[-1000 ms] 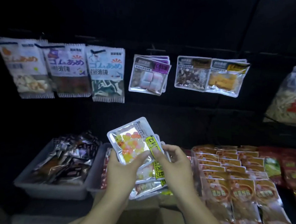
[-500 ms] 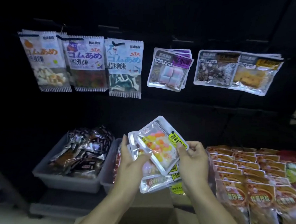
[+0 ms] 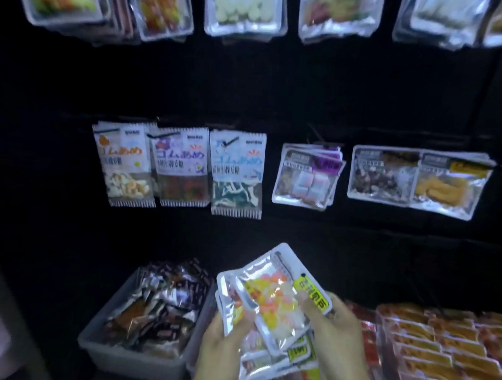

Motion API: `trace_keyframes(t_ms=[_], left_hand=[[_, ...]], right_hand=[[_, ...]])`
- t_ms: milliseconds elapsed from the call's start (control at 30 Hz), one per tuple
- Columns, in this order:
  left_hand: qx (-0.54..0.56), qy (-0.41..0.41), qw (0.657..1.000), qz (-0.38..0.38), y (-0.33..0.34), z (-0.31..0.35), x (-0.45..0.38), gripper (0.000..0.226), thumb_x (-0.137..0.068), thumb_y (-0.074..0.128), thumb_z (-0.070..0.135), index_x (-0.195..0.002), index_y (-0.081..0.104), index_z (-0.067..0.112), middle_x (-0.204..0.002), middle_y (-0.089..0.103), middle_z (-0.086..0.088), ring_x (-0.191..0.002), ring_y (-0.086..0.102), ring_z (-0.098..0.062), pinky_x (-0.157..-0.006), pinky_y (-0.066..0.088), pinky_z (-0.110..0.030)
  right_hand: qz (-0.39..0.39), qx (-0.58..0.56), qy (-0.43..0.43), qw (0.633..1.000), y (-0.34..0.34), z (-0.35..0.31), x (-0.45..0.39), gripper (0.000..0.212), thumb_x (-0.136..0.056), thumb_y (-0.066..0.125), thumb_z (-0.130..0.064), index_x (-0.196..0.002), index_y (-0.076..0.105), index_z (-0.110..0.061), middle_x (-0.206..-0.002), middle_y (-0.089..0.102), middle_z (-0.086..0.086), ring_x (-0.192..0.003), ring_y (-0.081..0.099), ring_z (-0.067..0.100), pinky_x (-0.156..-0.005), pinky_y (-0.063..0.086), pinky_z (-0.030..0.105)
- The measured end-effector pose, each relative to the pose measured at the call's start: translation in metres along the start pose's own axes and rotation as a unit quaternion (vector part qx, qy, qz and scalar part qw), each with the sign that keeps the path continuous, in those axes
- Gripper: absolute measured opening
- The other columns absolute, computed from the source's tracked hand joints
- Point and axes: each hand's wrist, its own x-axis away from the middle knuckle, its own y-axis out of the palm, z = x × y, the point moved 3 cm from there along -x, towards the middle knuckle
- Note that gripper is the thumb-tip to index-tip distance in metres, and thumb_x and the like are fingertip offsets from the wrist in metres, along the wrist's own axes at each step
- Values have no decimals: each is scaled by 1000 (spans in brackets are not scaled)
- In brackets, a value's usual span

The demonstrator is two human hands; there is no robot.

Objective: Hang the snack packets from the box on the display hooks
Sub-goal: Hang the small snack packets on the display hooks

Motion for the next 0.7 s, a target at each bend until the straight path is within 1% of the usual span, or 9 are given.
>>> trace_keyframes(t_ms=[67,167,267,333,367,433,467,600,700], left_hand=[[-12,59,997,47,-13,-3,-22,64,-54,89,60,-113,78,38,-104,83,13,-111,75,-15,-84,53,-21],[-26,41,991,122,-39,-28,-57,77,-46,97,61,-117,78,41,-121,74,-20,-118,66,-46,-78,52,-7],[-72,88,990,78,-21,69,-4,52,-88,85,21,-134,60,26,-123,72,-7,-111,66,-29,-71,46,-12],[-67,86,991,74,-19,96,8,36,-96,76,19,-126,62,31,-114,73,4,-102,67,-17,-74,47,-21],[-60,90,992,67,-16,114,11,30,-96,76,20,-121,65,34,-107,76,4,-100,70,-19,-79,53,-30],[-36,105,993,51,-8,149,16,25,-97,76,22,-107,71,44,-102,80,3,-103,75,-32,-91,61,-54],[-24,115,992,44,-5,165,21,26,-98,75,23,-107,70,47,-108,79,7,-108,74,-31,-99,58,-58],[1,181,983,-9,6,218,29,70,-102,69,33,-163,35,30,-158,49,5,-137,54,-24,-118,40,-53],[-22,185,982,-5,17,243,30,72,-99,71,41,-161,36,31,-162,48,5,-141,54,-25,-119,42,-55]], right_hand=[[40,22,-55,997,1,-20,3,16,-86,85,-14,-73,78,-21,-60,66,9,-55,57,14,-59,47,24],[44,-3,-106,993,5,-72,11,23,-83,84,-2,-67,76,-17,-58,68,7,-52,55,5,-51,43,12],[-21,-8,-160,987,21,-139,20,8,-89,78,-14,-82,77,-15,-71,77,4,-61,70,9,-54,51,13],[-43,1,-194,980,35,-183,17,9,-92,76,-22,-89,76,-14,-81,78,8,-69,76,17,-54,58,26],[-42,3,-209,977,43,-204,14,11,-93,76,-23,-91,76,-13,-83,78,12,-72,77,23,-56,62,35],[-39,-15,-228,973,58,-243,1,11,-95,77,-21,-92,75,-10,-83,78,13,-70,76,20,-62,63,36],[-35,-25,-241,969,65,-261,-7,11,-95,77,-19,-92,74,-8,-80,78,11,-67,74,14,-59,61,32],[49,-22,-284,957,75,-338,-54,23,-95,78,-27,-93,72,-4,-82,75,13,-63,64,11,-61,55,35],[100,-30,-290,951,60,-388,-79,26,-97,75,-29,-96,70,-4,-82,72,7,-69,62,17,-61,51,32]])
